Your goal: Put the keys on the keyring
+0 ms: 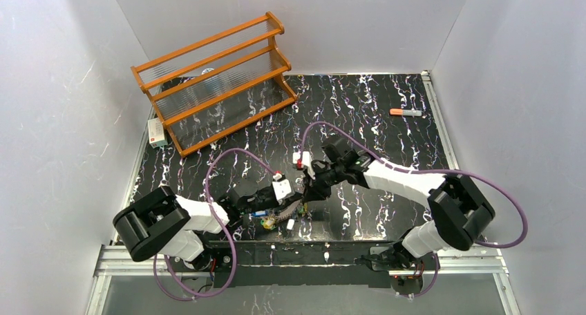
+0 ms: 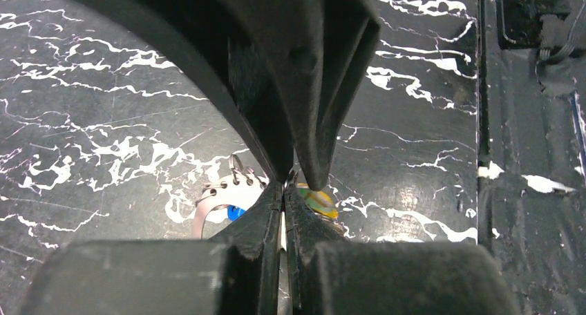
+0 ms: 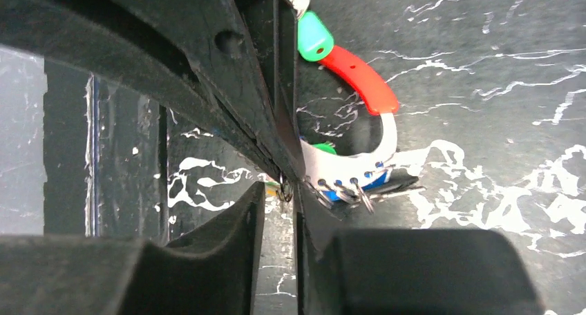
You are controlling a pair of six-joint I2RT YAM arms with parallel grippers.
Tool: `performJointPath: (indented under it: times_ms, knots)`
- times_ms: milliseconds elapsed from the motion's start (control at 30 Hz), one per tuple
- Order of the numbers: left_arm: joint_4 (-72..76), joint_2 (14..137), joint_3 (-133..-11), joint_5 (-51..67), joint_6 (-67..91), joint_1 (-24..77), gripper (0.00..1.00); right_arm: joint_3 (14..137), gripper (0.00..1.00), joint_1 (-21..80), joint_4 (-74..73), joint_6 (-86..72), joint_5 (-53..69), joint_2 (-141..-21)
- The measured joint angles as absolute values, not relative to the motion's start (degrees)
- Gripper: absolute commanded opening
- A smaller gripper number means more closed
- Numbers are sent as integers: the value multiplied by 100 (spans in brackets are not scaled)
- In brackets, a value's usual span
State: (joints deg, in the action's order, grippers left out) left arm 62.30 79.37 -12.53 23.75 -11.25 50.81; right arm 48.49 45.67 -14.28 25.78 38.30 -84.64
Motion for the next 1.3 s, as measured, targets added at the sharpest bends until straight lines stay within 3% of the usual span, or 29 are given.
performJointPath:
  times_ms: [167, 533, 1000, 1233, 1300]
  knots:
    - [6377, 7699, -1122, 2058, -711, 5083, 0, 4093, 45, 4154, -209, 1931, 4025, -7662]
    - [7915, 7553, -541, 1500, 235, 5083, 0, 3201, 50, 3833, 1800, 1308, 4790, -6748]
    - [8444, 7520, -491, 1546, 375, 5083, 0, 3116, 38, 3833, 2681, 1157, 5253, -7135]
    - [8444, 7520, -491, 1562, 410, 5083, 0, 3118, 22, 3833, 2982, 1035, 5450, -7544]
    - [8444, 7520, -491, 1566, 410, 5083, 0, 3118, 11, 3833, 3059, 1004, 5487, -7616]
